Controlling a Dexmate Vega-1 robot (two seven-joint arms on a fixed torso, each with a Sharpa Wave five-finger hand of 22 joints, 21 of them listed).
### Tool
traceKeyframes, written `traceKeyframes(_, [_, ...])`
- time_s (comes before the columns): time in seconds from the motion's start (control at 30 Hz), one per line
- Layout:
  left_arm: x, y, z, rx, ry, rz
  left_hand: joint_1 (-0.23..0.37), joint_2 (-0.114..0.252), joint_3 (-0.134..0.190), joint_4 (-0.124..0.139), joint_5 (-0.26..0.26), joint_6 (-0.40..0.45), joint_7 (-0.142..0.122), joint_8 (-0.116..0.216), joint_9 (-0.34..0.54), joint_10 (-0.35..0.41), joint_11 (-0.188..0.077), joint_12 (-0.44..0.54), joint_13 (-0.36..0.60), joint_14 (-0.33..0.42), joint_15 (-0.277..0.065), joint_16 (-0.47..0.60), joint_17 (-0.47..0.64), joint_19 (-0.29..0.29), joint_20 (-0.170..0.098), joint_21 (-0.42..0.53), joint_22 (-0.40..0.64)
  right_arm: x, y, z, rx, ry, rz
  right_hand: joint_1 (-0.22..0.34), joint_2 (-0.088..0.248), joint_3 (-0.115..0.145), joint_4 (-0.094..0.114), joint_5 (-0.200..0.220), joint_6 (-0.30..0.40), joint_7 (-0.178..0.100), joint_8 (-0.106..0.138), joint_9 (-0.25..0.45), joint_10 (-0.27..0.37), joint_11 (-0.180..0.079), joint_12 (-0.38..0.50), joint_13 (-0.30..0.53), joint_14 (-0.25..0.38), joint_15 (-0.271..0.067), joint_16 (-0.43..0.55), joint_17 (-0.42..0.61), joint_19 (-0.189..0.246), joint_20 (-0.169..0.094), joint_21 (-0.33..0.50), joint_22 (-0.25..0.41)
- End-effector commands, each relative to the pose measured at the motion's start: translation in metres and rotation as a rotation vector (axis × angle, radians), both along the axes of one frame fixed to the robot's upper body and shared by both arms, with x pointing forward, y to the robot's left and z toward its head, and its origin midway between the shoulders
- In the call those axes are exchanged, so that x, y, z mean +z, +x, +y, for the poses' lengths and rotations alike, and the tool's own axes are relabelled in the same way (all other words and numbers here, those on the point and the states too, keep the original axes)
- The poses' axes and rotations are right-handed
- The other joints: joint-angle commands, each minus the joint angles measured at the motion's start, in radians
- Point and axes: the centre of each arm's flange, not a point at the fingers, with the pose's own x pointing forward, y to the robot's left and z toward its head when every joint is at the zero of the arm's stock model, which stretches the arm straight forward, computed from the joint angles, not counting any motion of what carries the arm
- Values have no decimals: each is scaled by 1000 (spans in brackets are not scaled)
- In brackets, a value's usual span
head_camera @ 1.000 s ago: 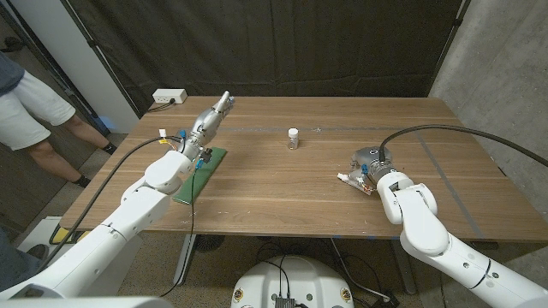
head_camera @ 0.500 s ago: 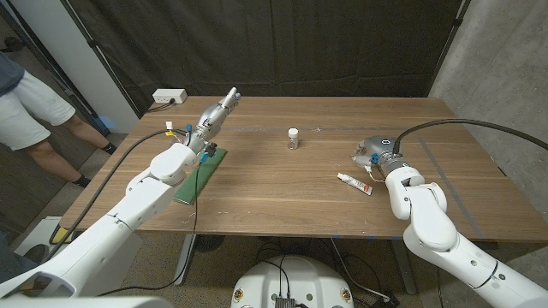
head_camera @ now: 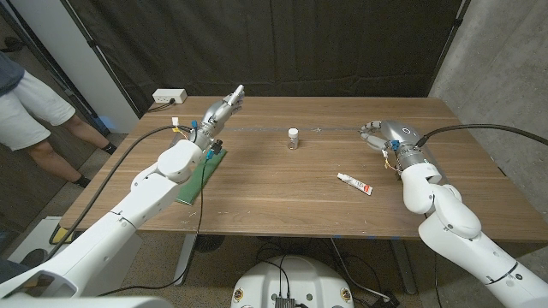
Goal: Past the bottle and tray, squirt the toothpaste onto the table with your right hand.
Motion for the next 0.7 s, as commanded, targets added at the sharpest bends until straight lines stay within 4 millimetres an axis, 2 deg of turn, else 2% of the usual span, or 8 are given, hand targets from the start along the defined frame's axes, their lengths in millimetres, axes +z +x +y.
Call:
traceKeyframes(0.03, [-2,5,-4,-13,-2,19,4,6,2,1,-3,16,-1,7,5,18,3,6,2,11,0,6,5,-2,-6,2,0,1,25,-29,310,476,-7,-11,9,2,4,10,-10,9,-7,3,-3,18,4,2,-12,15,0,3,4,-7,8,2])
traceKeyframes(0.3, [-1,6,8,-11,-4,11,6,6,4,2,-4,22,0,7,5,22,1,5,2,9,-2,1,5,-27,-11,-12,0,-1,56,-34,535,686,25,-45,-1,-15,14,8,-26,16,-8,3,-17,31,4,2,-39,33,-3,5,-13,5,1,2])
traceKeyframes(0.4, [1,8,13,-4,-1,0,6,6,4,2,-4,24,0,8,5,22,2,5,2,9,-2,1,5,-27,-11,-13,0,-5,70,-36,614,752,44,-63,-6,-24,19,8,1,7,5,2,-21,36,6,3,-44,34,-1,5,-20,10,-2,2])
traceKeyframes(0.53, [0,15,18,-15,-26,5,7,6,4,2,-4,26,0,8,5,24,3,5,2,9,-2,0,5,-24,-12,-13,0,-5,84,-38,694,802,82,-70,-7,-27,19,10,20,1,11,1,-28,27,5,3,-53,39,-2,5,-23,14,-3,2])
traceKeyframes(0.67, [-1,24,19,-25,-35,3,7,7,5,2,-4,28,1,8,5,25,5,5,2,11,-3,0,5,-22,-14,-13,0,-4,95,-40,805,867,106,-85,-10,-34,23,10,2,15,2,-1,-36,36,4,3,-62,41,-1,6,-23,15,-3,2])
traceKeyframes(0.7, [-1,26,20,-27,-36,0,7,7,5,2,-4,27,1,7,5,24,1,4,2,11,-3,0,5,-22,-14,-14,0,-4,98,-41,828,884,109,-102,-13,-42,28,9,-15,31,-4,-2,-41,49,4,2,-65,44,1,7,-23,15,-3,1])
